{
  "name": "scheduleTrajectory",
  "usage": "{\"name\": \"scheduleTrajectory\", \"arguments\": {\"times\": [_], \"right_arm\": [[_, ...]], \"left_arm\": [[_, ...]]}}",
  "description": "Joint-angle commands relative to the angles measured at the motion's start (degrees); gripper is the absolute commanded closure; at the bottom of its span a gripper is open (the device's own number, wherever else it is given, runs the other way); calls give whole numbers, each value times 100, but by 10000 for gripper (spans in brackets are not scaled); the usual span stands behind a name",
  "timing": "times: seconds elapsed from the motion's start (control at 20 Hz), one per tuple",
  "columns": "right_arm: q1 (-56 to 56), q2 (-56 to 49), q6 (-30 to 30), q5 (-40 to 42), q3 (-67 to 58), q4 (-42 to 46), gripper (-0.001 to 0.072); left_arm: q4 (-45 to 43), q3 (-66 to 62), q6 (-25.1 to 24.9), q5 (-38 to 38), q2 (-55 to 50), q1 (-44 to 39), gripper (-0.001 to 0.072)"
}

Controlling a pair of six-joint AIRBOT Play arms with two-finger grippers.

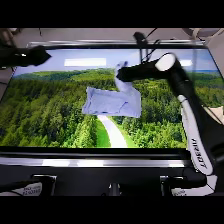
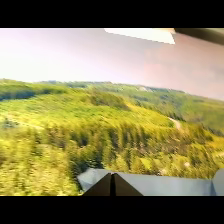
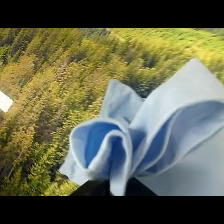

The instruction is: Fold the shirts.

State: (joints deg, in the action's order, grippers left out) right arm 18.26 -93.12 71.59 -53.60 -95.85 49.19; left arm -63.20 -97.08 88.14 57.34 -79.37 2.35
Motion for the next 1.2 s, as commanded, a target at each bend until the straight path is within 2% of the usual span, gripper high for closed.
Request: {"name": "scheduleTrajectory", "arguments": {"times": [0.0,0.1,0.35,0.4,0.45,0.5,0.55,0.65,0.8,0.9,1.0,1.15], "right_arm": [[787,-859,289,905,-2,-308,689],[1058,-1309,302,1303,-2,-568,689],[1421,-1843,420,2236,-2,-809,685],[1458,-1873,424,2269,-2,-857,585],[1458,-1869,415,2262,-2,-874,280],[1438,-1827,332,2199,-2,-868,81],[1377,-1740,157,1967,-2,-846,73],[1056,-1410,-313,966,-2,-494,75],[286,-807,-304,-1045,-2,870,65],[-376,-509,-428,-2055,0,1652,62],[-1047,-505,-520,-2492,48,1891,40],[-1633,-852,-417,-2225,446,1025,40]], "left_arm": [[-393,2,20,374,697,717,688],[-393,2,-133,466,841,717,688],[-393,2,-133,474,892,496,688],[-393,4,-136,463,892,446,688],[-393,4,-138,461,892,404,688],[-393,15,-175,459,892,378,688],[-396,31,-254,459,892,356,688],[-398,81,-289,470,892,358,688],[-459,87,-376,468,879,363,688],[-461,87,-378,470,872,363,687],[-457,87,-415,472,872,363,687],[-457,87,-415,483,872,363,687]]}}
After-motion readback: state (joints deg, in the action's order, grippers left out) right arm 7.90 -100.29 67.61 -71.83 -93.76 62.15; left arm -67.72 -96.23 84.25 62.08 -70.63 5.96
